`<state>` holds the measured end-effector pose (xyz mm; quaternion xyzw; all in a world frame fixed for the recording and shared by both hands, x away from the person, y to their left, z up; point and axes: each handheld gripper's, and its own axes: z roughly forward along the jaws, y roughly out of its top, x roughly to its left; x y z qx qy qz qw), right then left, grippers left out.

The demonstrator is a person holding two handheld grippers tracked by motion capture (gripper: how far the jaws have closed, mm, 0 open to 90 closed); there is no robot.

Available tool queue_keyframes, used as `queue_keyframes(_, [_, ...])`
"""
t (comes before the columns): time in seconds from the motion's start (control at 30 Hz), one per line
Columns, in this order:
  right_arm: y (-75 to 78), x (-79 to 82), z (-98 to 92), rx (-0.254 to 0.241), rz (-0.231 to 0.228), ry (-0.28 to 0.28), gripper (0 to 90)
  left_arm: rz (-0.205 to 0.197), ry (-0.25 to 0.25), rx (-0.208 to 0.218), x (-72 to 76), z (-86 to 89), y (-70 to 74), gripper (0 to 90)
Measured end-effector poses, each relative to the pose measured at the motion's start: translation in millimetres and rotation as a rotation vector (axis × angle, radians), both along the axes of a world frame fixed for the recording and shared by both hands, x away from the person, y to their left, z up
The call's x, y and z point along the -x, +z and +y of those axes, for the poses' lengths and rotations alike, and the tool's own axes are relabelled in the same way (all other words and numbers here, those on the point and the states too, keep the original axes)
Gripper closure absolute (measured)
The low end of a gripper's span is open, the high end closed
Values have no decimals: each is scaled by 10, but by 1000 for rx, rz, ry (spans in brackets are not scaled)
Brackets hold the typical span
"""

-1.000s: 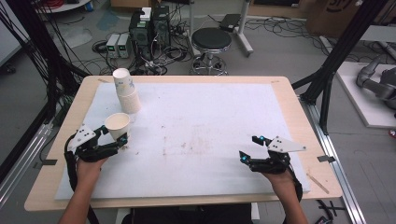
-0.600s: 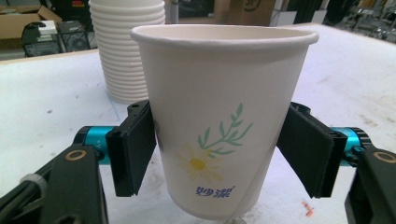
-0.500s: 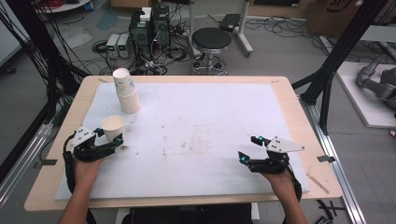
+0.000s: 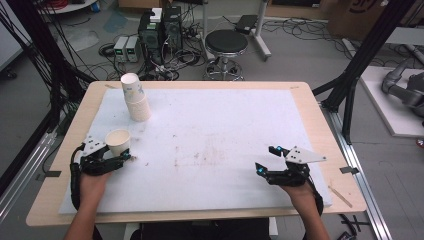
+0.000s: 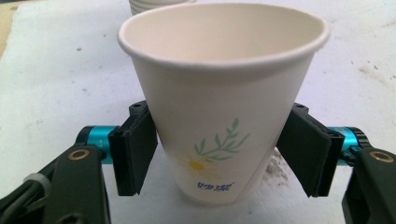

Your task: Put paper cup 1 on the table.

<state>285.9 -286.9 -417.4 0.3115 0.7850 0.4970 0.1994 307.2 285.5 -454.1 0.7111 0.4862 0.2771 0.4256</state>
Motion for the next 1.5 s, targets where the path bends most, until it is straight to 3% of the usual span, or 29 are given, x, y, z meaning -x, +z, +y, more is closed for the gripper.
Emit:
queue_keyframes(0.13, [-2,-9,-5,-4,-6,1,219,10,9,-7,29,-7,-3,303])
queue_keyframes(0.23, [-4,-36,-5,-11,-3,4,219,50,30,29,30,9,-16,202])
queue_keyframes(0.3, [-14,-65,-5,-14,6,9,219,36,22,53,62,29,5,169])
queue_keyframes(0.57, [-23,-70,-22,-2,12,12,219,-85,-10,117,220,97,207,166])
queue_keyframes(0.77, [1,-55,-10,3,4,3,219,-207,-23,155,315,79,400,163])
queue_keyframes(0.87, [3,-51,2,11,6,-9,219,-285,-101,240,327,-2,452,163])
queue_keyframes(0.93, [-1,-50,3,20,4,-18,219,-326,-159,271,323,-88,467,156])
queue_keyframes(1.07, [0,-42,0,36,4,-47,219,-335,-276,313,299,-244,476,154])
queue_keyframes(1.2, [10,-44,-14,32,4,-68,219,-323,-343,305,282,-360,471,158])
queue_keyframes(1.5, [-1,-22,-44,34,4,-79,218,-312,-350,294,265,-423,453,159])
